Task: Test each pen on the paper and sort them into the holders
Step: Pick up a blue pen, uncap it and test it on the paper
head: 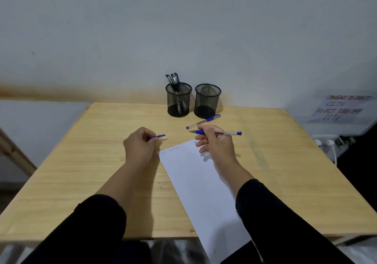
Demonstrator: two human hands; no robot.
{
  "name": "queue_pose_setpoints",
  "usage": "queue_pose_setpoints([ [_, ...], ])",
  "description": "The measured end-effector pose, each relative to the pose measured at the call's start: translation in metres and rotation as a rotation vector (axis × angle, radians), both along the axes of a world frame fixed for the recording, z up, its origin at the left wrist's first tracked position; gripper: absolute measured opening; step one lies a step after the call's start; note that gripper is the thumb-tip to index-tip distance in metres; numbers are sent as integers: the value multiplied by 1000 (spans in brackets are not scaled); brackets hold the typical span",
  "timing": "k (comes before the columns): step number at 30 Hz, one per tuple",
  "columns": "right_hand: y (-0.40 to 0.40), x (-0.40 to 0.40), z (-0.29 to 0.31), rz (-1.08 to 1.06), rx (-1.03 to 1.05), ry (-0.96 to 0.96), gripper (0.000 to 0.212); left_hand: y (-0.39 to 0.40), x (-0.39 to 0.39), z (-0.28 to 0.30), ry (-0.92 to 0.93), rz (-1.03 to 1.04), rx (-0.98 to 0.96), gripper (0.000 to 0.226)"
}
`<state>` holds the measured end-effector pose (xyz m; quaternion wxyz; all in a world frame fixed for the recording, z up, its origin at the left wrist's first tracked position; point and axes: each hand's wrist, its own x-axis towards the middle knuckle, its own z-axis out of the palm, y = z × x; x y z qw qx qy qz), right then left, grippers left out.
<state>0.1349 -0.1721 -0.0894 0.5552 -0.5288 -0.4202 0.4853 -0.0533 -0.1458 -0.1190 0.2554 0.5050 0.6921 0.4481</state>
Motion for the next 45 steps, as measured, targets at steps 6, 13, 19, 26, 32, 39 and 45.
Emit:
queue_pose_setpoints([
  [6, 4, 0, -8, -34, -34, -18, 18, -6, 6, -13, 97, -64, 3, 11],
  [13, 11, -1, -24, 29, -111, -82, 15, -28, 10, -19, 325, -179, 228, 15],
  [19, 20, 2, -37, 67, -102, -176, 8, -39, 14, -33, 486, -382, 194, 18],
  [26, 43, -1, -40, 104, -62, -322, 13, -40, 16, -34, 459, -366, 189, 23],
  [32, 46, -9, -49, 135, 37, -467, 15, -33, 15, -34, 440, -377, 165, 25],
  [39, 43, -10, -52, 152, 115, -629, 12, -33, 16, -32, 442, -367, 162, 22],
  [45, 42, -11, -52, 151, 113, -630, 12, -33, 16, -31, 439, -364, 137, 23],
])
